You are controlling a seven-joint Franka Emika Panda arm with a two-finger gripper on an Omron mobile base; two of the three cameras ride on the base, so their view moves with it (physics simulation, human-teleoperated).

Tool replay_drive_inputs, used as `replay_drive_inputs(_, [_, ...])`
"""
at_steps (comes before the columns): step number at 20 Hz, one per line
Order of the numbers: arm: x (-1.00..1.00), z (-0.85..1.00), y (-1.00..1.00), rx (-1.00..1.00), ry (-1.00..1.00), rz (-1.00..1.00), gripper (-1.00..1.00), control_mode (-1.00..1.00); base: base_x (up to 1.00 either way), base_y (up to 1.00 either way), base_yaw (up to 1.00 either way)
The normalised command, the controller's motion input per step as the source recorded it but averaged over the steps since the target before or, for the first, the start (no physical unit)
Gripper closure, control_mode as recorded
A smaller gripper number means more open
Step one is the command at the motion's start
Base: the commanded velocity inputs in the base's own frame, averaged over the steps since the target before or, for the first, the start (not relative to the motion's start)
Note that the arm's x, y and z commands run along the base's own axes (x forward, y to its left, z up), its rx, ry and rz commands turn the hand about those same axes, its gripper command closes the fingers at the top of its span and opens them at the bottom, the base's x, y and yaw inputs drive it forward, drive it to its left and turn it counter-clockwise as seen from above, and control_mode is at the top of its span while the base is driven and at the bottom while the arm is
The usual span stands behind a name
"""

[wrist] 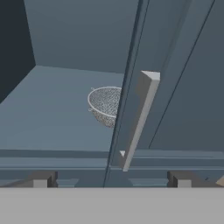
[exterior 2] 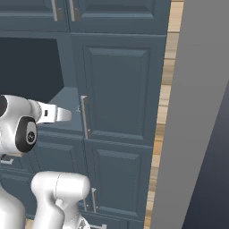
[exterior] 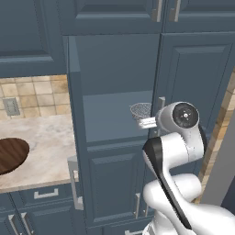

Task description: Open the cabinet and setup a tea strainer by placing it in the bowl upright.

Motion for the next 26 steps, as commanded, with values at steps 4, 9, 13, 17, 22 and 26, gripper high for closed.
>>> replay_drive_inputs(4, [0.02, 0.48, -0.55, -0.02, 0.00, 0.01, -1.00, -1.00, 0.00, 0.00, 0.00])
replay_drive_inputs(9, [0.00, 0.20, -0.06, 0.01, 0.07, 0.00, -1.00, -1.00, 0.00, 0.00, 0.00])
replay_drive_inputs(13, [0.00, -0.01, -0.03, 0.08, 0.00, 0.00, -1.00, -1.00, 0.00, 0.00, 0.00])
replay_drive_inputs(17, [0.17, -0.08, -0.09, 0.17, 0.03, 0.00, -1.00, -1.00, 0.00, 0.00, 0.00])
replay_drive_inputs(22, [0.39, -0.01, -0.16, 0.18, 0.17, 0.00, -1.00, -1.00, 0.00, 0.00, 0.00])
replay_drive_inputs(26, [0.15, -0.04, -0.10, 0.05, 0.05, 0.00, -1.00, -1.00, 0.00, 0.00, 0.00])
